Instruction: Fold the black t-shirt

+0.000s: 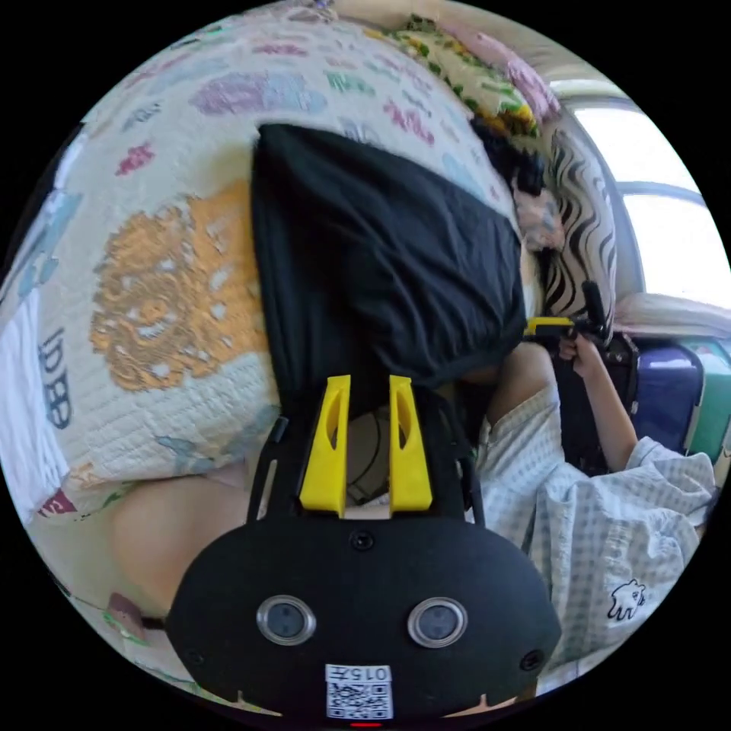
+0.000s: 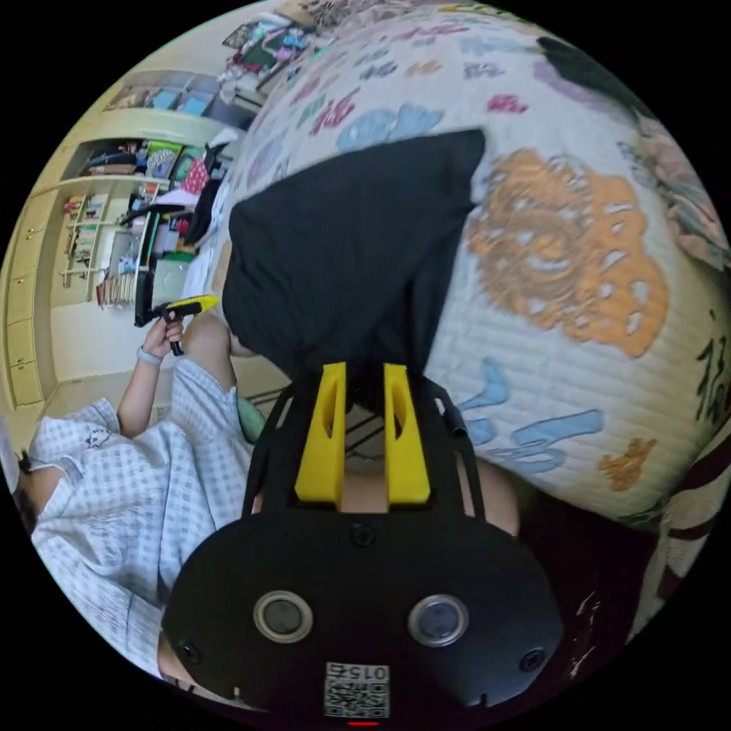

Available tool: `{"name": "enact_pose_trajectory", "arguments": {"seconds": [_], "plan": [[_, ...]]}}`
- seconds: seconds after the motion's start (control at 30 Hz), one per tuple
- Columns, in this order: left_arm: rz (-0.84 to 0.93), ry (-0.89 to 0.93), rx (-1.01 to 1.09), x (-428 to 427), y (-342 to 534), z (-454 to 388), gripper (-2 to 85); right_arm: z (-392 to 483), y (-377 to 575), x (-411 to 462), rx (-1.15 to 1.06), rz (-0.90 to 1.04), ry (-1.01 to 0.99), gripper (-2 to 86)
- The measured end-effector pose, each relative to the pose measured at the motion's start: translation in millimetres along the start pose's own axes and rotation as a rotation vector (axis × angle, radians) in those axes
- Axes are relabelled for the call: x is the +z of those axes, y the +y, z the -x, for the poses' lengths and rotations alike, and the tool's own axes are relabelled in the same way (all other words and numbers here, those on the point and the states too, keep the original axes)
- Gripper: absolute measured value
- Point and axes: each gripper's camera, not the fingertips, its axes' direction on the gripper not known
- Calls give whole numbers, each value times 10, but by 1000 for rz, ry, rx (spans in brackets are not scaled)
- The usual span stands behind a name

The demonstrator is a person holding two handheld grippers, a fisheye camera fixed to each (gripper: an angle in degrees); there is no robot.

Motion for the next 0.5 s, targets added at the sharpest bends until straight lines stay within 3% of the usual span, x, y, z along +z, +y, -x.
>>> {"name": "enact_pose_trajectory", "arguments": {"seconds": [0.13, 0.3, 0.5], "plan": [[-333, 82, 49, -600, -488, 531, 133, -273, -260, -504, -1, -183, -8, 114], [-258, 257, -11, -477, -1037, 1381, 145, -752, -658, -785, 17, -294, -129, 132], [-235, 399, -26, -185, -1181, 1922, 164, -1236, -942, -689, 27, -241, -353, 116]]}}
